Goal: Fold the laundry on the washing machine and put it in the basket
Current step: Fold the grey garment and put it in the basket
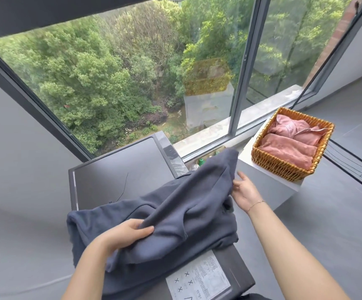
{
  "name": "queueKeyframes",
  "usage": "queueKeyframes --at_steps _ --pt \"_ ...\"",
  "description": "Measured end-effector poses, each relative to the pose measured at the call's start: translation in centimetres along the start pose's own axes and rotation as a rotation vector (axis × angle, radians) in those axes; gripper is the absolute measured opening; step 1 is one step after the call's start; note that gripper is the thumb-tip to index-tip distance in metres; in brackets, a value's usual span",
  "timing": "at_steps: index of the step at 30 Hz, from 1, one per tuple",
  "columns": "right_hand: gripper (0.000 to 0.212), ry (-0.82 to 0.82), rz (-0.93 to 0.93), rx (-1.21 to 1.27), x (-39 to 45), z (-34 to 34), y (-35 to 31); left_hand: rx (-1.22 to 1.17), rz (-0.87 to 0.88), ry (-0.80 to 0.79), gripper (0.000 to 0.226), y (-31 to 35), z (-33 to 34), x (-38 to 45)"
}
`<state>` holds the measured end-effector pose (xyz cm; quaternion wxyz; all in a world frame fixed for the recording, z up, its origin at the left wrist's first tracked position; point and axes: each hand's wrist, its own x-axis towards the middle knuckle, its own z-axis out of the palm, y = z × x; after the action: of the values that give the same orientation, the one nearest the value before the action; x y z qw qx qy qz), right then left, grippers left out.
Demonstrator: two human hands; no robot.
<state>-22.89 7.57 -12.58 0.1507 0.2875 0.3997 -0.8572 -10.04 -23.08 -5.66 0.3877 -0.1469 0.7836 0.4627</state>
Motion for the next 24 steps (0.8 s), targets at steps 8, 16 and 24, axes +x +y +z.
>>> queueKeyframes --at_steps 8,16,24 --pt "0.028 0.304 -0.334 -0.939 -1.7 -0.9 3.6 -0.103 0.066 0.121 0.042 -1.8 1.9 0.7" --pt "0.040 0.146 -0.160 -1.604 -0.3 3.4 4.5 -0.266 0.108 0.127 0.042 -0.3 2.5 0.0" --pt "0.029 0.038 -0.658 -1.123 -3.5 3.8 2.1 -0.427 -0.023 0.081 0.046 -1.0 3.4 0.1"
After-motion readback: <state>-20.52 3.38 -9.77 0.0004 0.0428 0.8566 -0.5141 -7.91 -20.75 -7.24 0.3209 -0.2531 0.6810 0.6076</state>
